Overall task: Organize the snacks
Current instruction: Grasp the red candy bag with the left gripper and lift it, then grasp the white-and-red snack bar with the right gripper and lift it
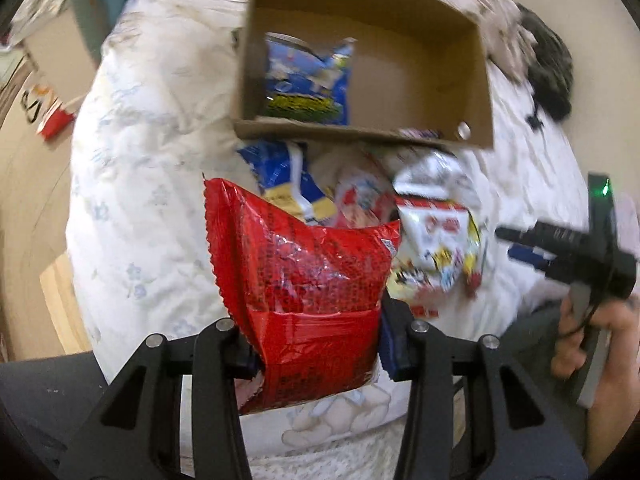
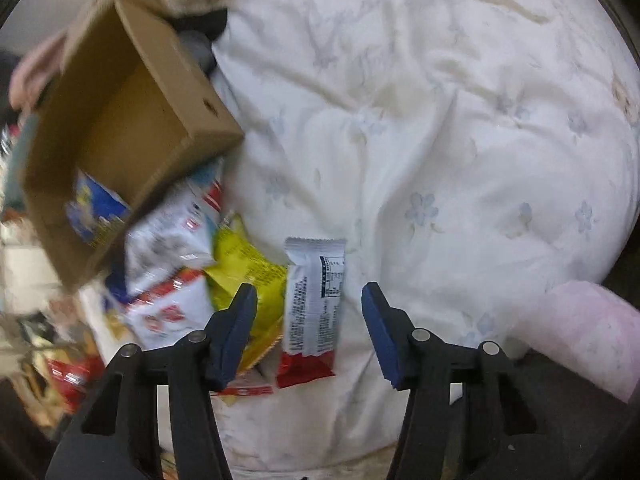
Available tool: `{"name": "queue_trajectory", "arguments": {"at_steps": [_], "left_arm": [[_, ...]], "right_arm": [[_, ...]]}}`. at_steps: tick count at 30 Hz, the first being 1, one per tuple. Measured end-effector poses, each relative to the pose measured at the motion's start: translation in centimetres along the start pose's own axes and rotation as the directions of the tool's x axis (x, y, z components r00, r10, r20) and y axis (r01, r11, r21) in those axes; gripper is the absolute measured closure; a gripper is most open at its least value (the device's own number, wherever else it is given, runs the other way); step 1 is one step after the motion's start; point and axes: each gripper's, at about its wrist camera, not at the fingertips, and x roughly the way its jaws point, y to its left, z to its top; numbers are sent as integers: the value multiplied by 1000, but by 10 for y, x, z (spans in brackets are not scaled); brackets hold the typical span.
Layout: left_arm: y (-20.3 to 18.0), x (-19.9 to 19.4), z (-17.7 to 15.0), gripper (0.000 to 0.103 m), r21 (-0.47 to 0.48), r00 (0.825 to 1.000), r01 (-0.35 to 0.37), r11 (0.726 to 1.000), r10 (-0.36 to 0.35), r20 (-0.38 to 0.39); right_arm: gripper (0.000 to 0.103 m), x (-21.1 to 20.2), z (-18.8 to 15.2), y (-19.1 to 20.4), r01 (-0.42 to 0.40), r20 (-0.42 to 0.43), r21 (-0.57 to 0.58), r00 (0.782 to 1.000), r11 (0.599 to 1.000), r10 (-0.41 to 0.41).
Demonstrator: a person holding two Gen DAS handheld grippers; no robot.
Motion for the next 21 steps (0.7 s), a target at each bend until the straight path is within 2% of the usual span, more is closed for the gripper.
{"name": "queue_trajectory", "arguments": {"at_steps": [3,6,10,12,13,14,18,21], "left_arm": [[5,-5,2,63,-15,1000,0,1000,0,18],[8,-7,7,63,-27,1000,8,1000,-7,30],[3,-5,11,63,-41,999,17,999,-16,33],[3,-4,11,63,-43,999,22,999,-21,32],[2,-3,11,63,-43,999,23,999,-22,32],[2,-3,11,63,-41,999,22,999,-21,33],[4,-4,10,63,-49,999,21,999,-19,36],[5,-6,9,63,-54,999,15,998,-13,43]], "right_arm": [[47,11,0,7,68,-16,-39,997,997,-69],[47,29,-1,9,109,-73,-55,991,992,-113],[47,43,-2,10,149,-93,-72,983,986,-155],[53,47,-3,10,167,-96,-90,980,982,-176],[64,48,-3,11,177,-97,-100,978,979,-186],[67,48,-3,11,182,-97,-104,977,978,-192],[70,41,-3,9,140,-85,-91,985,986,-147],[70,22,-2,9,140,-14,-81,990,987,-141]]}}
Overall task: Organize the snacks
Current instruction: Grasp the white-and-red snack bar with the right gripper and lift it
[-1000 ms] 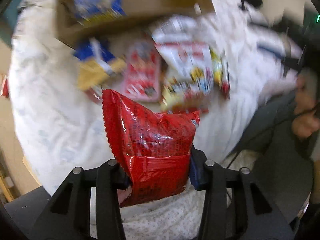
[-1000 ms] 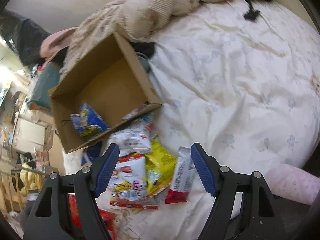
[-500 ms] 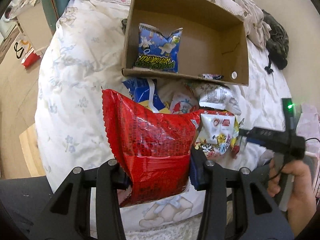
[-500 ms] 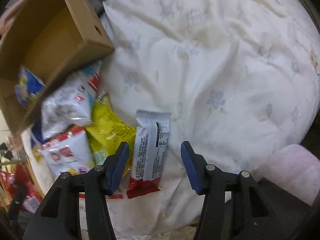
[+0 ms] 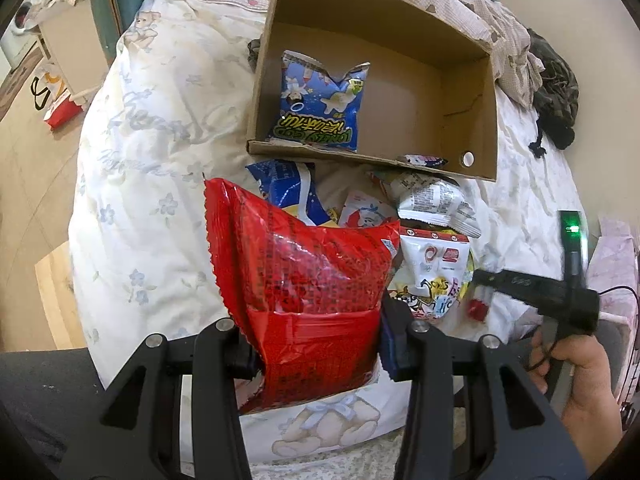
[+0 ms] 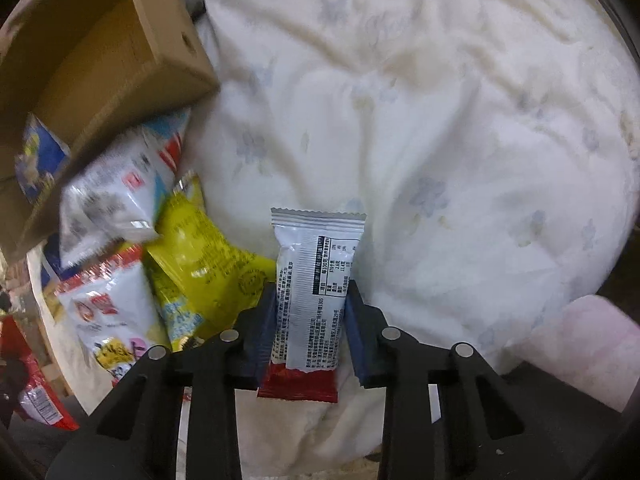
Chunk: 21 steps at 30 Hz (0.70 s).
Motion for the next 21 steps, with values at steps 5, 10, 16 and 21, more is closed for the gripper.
{"name": "queue_trajectory", "arguments": {"at_steps": [5,10,16,21], "left_arm": [[2,-3,0,63,-3,1000,-4,1000,4,18],[2,-6,1,63,-3,999,-7,1000,7,44],[3,-7,0,63,10,996,-49,999,49,76],[6,-7,0,63,0,995,-58,998,58,86]], "right_arm": [[70,-59,-1,-6,-127,248,17,961,992,119],[70,-98,-10,4,-258,382,-69,886,964,265],[70,-98,-12,29,-297,386,-158,860,942,335],[70,-104,-15,45,-326,386,-210,839,922,384]]}}
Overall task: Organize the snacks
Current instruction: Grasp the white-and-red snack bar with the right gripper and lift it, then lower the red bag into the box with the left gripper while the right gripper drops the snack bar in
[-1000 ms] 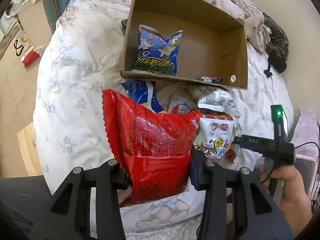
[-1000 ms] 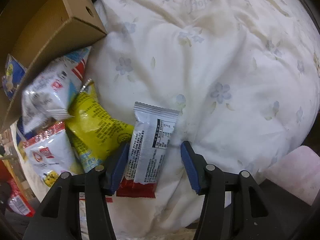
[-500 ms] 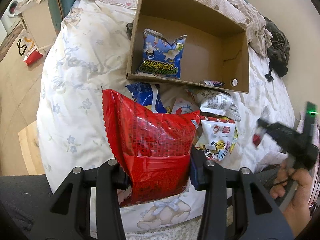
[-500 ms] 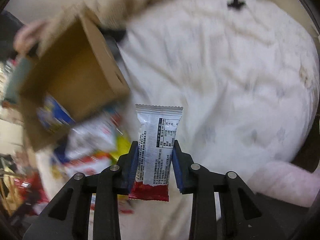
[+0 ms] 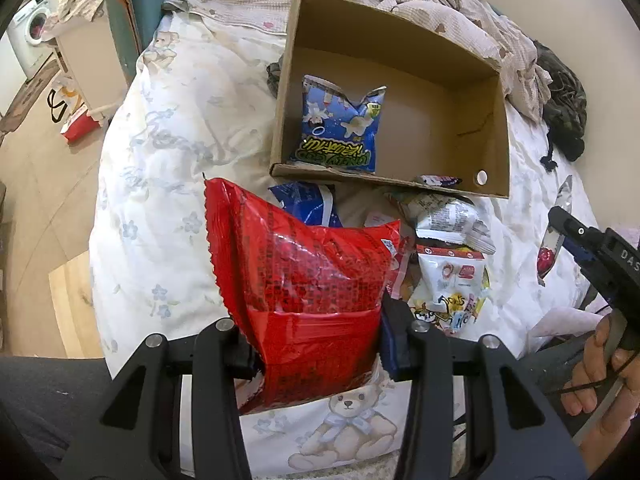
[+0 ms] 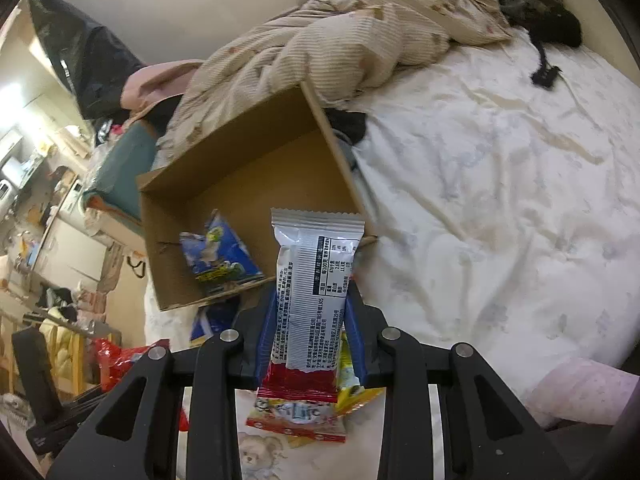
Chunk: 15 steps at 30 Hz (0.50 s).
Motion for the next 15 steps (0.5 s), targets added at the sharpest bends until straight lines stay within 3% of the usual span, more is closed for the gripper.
{"name": "queue_trajectory", "arguments": {"at_steps": [5,10,15], "left_arm": [[1,-2,2,63,-7,1000,-5,1000,5,23],[3,-14,7,63,-30,990,-64,997,67,121],[-1,-29,16,63,-11,976,-80,997,80,202]], "right_arm": [[70,0,0,6,-27,7,-33,1000,999,27],[70,1,1,11,-71,1,-19,997,997,71],[70,-5,7,20,-111,35,-40,993,993,112]]}}
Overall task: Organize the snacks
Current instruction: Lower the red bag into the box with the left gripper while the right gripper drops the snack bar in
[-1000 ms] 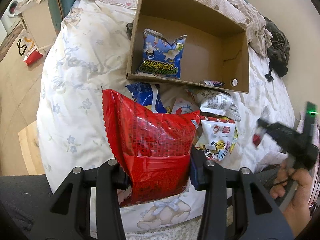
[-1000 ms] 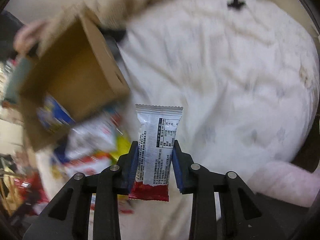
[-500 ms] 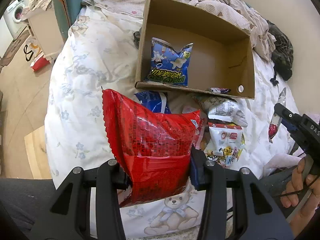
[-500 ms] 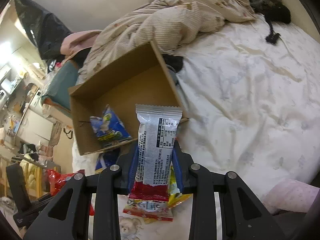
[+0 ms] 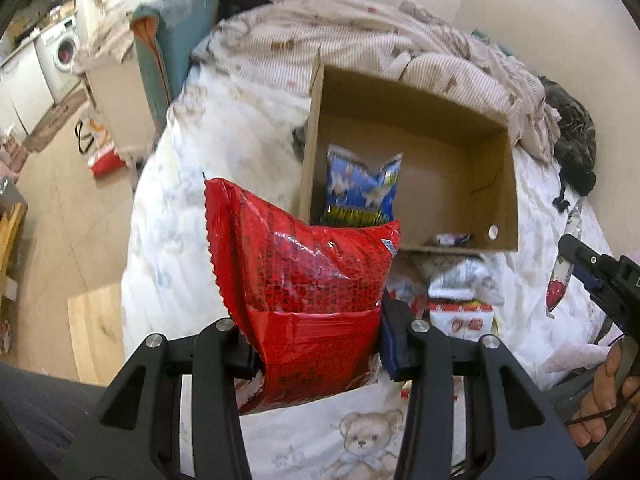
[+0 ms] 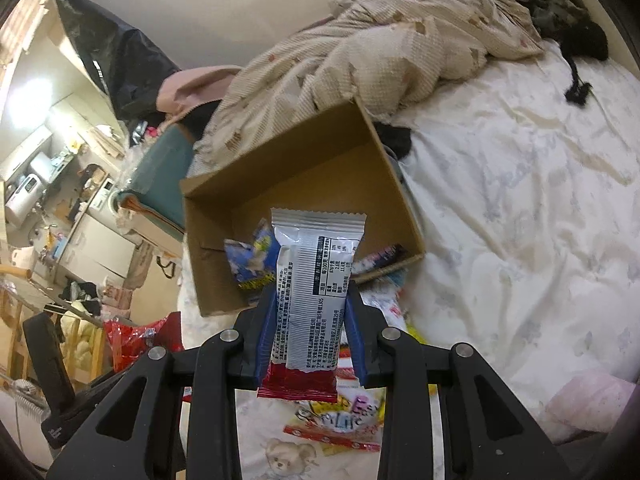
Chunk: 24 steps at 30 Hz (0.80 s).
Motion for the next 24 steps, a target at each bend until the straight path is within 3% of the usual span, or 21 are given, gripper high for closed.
{"name": "queue_trajectory", "arguments": {"at_steps": [9,24], "left_arm": [[-13,-2,47,63,45,999,29,999,-30,36],[-46,31,99,63,144,997,28,989,-38,66]], "right_arm": [[70,5,33,1,-19,50,-7,999,1000,20],[70,46,72,2,0,38,-46,999,999,1]]}}
